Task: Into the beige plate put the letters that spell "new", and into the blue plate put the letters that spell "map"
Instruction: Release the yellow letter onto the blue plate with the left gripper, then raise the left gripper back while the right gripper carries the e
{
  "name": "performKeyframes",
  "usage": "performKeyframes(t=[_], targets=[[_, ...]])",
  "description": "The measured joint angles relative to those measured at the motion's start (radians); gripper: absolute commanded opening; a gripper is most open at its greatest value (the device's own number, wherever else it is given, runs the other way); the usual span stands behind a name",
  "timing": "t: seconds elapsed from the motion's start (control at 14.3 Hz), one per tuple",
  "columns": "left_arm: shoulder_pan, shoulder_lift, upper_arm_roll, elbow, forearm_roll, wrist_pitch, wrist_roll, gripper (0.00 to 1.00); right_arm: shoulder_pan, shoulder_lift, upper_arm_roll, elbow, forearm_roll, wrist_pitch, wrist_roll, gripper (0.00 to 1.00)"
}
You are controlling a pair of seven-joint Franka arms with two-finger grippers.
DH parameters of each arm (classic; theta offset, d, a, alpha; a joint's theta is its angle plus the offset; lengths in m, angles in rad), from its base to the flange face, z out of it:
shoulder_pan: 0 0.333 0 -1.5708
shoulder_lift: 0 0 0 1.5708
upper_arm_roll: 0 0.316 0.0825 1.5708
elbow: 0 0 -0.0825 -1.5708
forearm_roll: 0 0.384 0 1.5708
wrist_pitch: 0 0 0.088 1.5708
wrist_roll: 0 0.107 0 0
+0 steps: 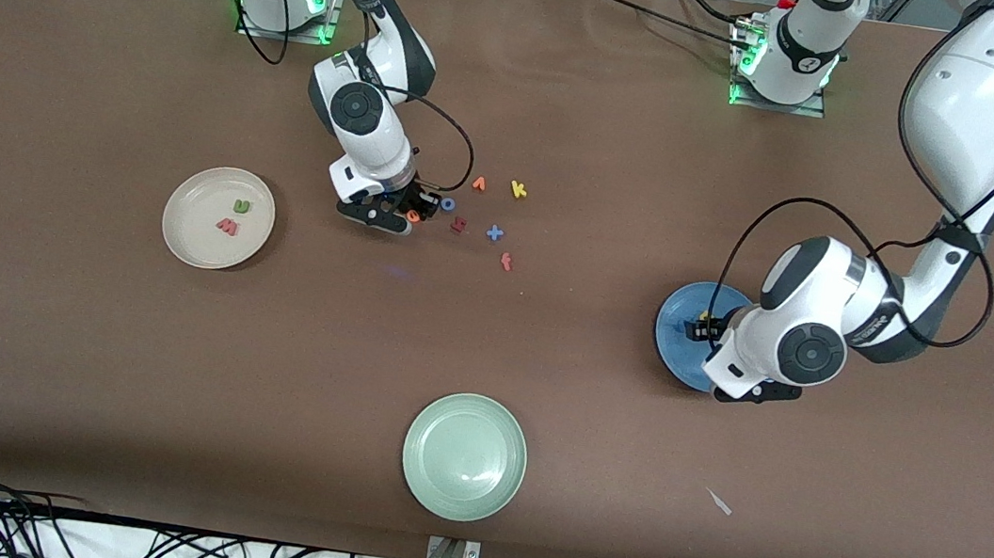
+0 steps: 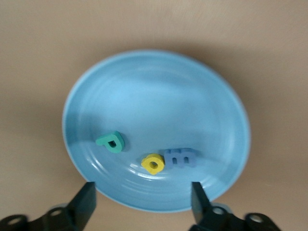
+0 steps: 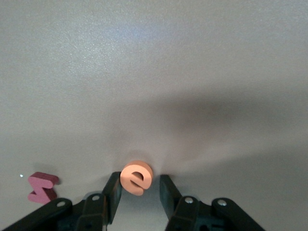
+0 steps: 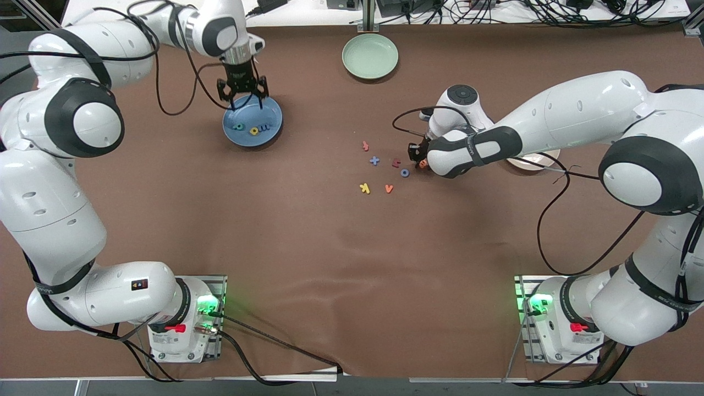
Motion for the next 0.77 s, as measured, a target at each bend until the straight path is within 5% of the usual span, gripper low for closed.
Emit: performKeyframes(t=[0.56, 0.77], targets=[[-0.024, -0.197, -0.074, 0.240, -0.001, -0.275, 0.049, 1.00, 0.000, 0.001, 0.000, 0.004, 0.000, 0.001, -0.001, 0.32], [-0.068, -0.280, 0.032, 0.258, -0.050, -0.316, 0.223, 1.00, -0.001, 0.001, -0.002, 0.010, 0.000, 0.001, -0.001, 0.32]])
